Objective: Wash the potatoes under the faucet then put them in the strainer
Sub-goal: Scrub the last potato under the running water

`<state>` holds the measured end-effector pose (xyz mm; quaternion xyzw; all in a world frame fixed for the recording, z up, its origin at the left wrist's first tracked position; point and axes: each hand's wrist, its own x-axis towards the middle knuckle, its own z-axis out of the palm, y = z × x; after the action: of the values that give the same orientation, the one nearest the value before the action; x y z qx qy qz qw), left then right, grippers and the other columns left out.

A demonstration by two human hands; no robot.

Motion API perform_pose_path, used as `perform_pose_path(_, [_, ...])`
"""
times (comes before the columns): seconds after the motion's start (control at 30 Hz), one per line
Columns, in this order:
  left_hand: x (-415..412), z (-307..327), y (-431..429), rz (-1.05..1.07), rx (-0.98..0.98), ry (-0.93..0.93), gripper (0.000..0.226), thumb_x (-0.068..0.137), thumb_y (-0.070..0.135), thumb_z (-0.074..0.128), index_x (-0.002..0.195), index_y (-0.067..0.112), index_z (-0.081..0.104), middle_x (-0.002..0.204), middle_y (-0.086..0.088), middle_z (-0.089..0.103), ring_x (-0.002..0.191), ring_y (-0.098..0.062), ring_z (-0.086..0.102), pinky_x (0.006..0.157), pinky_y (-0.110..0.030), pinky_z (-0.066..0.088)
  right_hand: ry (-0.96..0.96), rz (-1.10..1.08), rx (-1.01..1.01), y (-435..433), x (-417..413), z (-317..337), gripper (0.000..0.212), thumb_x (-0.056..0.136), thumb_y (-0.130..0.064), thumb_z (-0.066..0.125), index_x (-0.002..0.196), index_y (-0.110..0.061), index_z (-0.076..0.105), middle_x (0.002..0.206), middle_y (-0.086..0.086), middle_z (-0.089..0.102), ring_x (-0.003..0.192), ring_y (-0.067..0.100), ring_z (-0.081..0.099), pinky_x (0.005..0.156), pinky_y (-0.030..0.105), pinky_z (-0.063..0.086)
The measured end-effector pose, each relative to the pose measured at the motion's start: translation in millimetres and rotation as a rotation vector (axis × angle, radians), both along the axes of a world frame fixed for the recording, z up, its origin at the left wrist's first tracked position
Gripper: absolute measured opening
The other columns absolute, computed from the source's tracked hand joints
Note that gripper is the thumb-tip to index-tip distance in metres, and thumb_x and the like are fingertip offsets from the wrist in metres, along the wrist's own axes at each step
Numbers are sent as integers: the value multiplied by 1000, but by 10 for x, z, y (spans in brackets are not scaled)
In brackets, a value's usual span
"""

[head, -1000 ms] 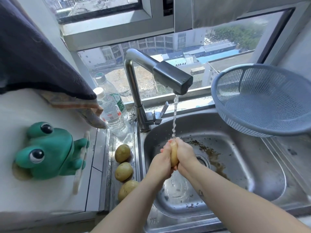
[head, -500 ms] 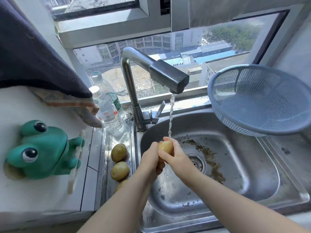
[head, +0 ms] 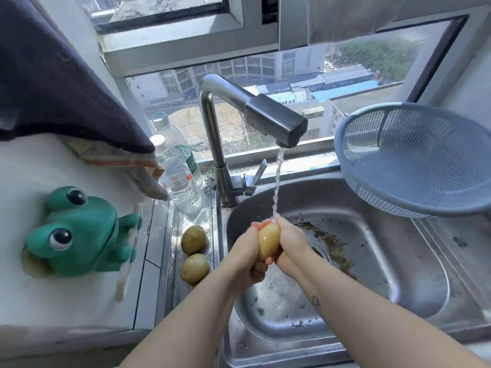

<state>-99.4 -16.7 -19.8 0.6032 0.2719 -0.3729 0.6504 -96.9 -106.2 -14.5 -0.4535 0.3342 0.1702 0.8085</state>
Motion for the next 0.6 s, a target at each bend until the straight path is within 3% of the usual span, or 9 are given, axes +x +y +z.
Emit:
perform_pose_path(0.1, [46, 5, 49, 63, -246, 191, 48, 93, 42, 37, 59, 13, 53, 46, 0, 41, 27, -5, 21, 38, -11, 13, -141, 151, 27, -63, -27, 78, 42, 101, -36, 35, 87, -9, 63, 93, 11, 71, 62, 17, 59, 33, 18, 38])
perform_pose_path(0.17, [68, 5, 80, 106, -376, 270, 46, 89, 34, 40, 53, 10, 56, 43, 1, 41, 24, -5, 22, 40, -12, 11, -227, 273, 5, -96, -70, 53, 33, 102, -34, 33, 104, -14, 59, 108, 13, 67, 69, 14, 56, 43, 15, 44])
perform_pose_path(0.23, [47, 12, 92, 123, -457, 313, 37, 83, 32, 45, 55, 11, 56, 42, 2, 42, 23, -5, 24, 41, -12, 12, -284, 374, -12, -152, -121, 21, 22, 101, -28, 39, 115, -20, 53, 117, 13, 62, 75, 13, 52, 55, 14, 48])
perform_pose_path(0.3, [15, -10, 98, 157, -503, 334, 35, 88, 28, 41, 57, 14, 52, 43, 3, 42, 23, -5, 25, 41, -12, 13, -329, 423, 8, -192, -162, -10, 26, 97, -17, 49, 122, -20, 49, 116, 14, 57, 76, 13, 50, 61, 17, 52])
perform_pose_path(0.4, [1, -7, 73, 177, -478, 351, 39, 93, 28, 36, 59, 15, 50, 44, 3, 43, 23, -5, 25, 38, -12, 15, -357, 408, -52, -177, -168, -54, 22, 92, -12, 57, 113, -18, 51, 112, 18, 58, 80, 16, 54, 63, 21, 54])
perform_pose_path(0.47, [-3, 18, 10, 172, -406, 328, 44, 93, 32, 36, 56, 15, 53, 46, 1, 42, 24, -4, 24, 40, -11, 13, -323, 347, -199, -118, -135, -25, 7, 94, -22, 54, 100, -18, 54, 101, 12, 65, 72, 8, 58, 52, 14, 47])
perform_pose_path(0.53, [-11, 28, -66, 176, -347, 280, 57, 95, 33, 33, 45, 15, 54, 44, 1, 41, 25, -4, 24, 44, -11, 11, -257, 254, -314, -59, -80, -19, 19, 97, -31, 46, 88, -17, 56, 83, 2, 68, 54, 3, 55, 44, 12, 39])
perform_pose_path(0.6, [-28, 18, -121, 204, -310, 233, 61, 98, 30, 30, 43, 16, 54, 41, 2, 40, 25, -4, 25, 43, -10, 10, -195, 168, -323, -25, -29, -27, 31, 99, -32, 41, 79, -14, 57, 72, 3, 67, 50, 6, 55, 52, 18, 44])
